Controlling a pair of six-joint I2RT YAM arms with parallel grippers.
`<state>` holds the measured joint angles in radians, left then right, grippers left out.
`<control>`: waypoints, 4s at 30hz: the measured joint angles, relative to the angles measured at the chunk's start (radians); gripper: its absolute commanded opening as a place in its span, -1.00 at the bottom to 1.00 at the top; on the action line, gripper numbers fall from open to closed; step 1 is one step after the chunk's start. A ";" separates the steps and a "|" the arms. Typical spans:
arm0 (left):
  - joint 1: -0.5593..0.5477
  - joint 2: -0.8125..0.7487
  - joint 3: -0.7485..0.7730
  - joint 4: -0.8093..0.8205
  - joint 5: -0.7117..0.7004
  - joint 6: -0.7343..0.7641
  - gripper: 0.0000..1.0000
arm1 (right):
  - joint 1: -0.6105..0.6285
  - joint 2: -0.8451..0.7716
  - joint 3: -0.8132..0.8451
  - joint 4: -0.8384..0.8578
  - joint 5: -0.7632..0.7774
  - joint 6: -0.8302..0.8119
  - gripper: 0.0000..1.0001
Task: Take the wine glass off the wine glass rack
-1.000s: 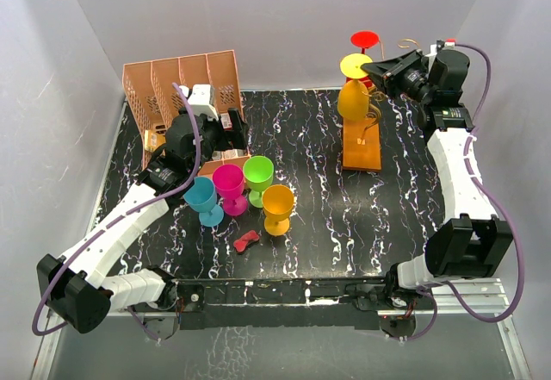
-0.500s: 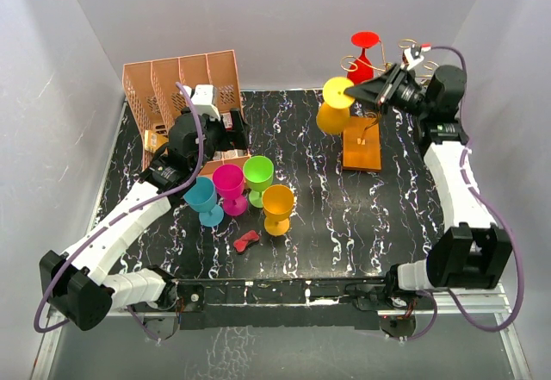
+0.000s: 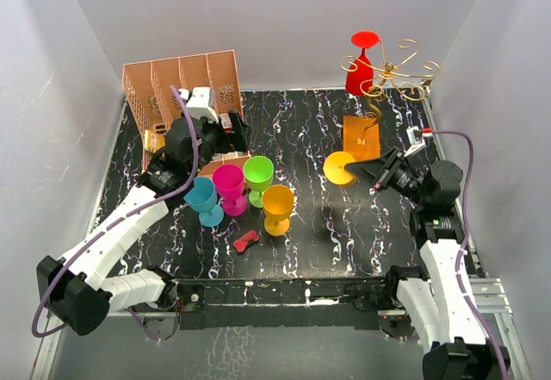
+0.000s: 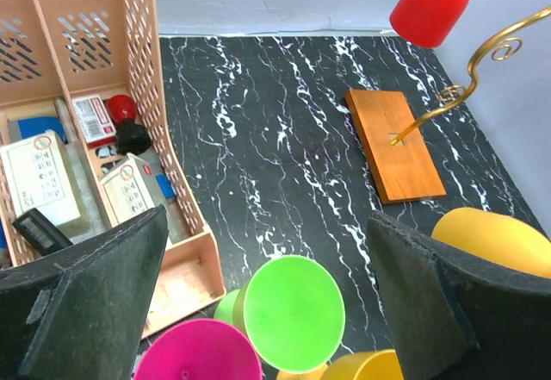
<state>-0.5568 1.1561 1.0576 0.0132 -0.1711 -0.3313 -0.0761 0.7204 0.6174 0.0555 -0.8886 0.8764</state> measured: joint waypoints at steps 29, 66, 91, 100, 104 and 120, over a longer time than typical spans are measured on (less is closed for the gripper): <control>-0.002 -0.262 -0.454 0.550 0.645 -0.886 0.94 | 0.016 0.126 -0.036 0.952 0.087 1.069 -0.85; -0.002 -0.253 -0.502 0.891 0.711 -1.046 0.22 | 0.454 0.226 -0.109 1.081 0.310 1.035 -0.85; 0.002 -0.264 -0.489 0.948 0.727 -1.100 -1.00 | 0.449 0.015 -0.148 0.587 0.478 0.715 0.38; 0.001 -0.494 -0.472 0.544 0.698 -0.953 -1.00 | 0.451 -0.136 -0.088 0.064 0.699 0.267 0.74; 0.000 -0.617 -0.378 0.239 0.652 -0.834 -1.00 | 0.451 -0.139 0.002 -0.112 0.815 0.074 0.76; 0.000 -0.639 0.099 -0.916 0.424 -0.429 -1.00 | 0.451 -0.231 0.035 -0.235 1.004 -0.147 0.82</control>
<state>-0.5568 0.5171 1.1564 -0.9028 0.2527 -0.7605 0.3752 0.4896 0.6525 -0.1791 0.1150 0.7292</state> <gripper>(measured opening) 0.030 0.906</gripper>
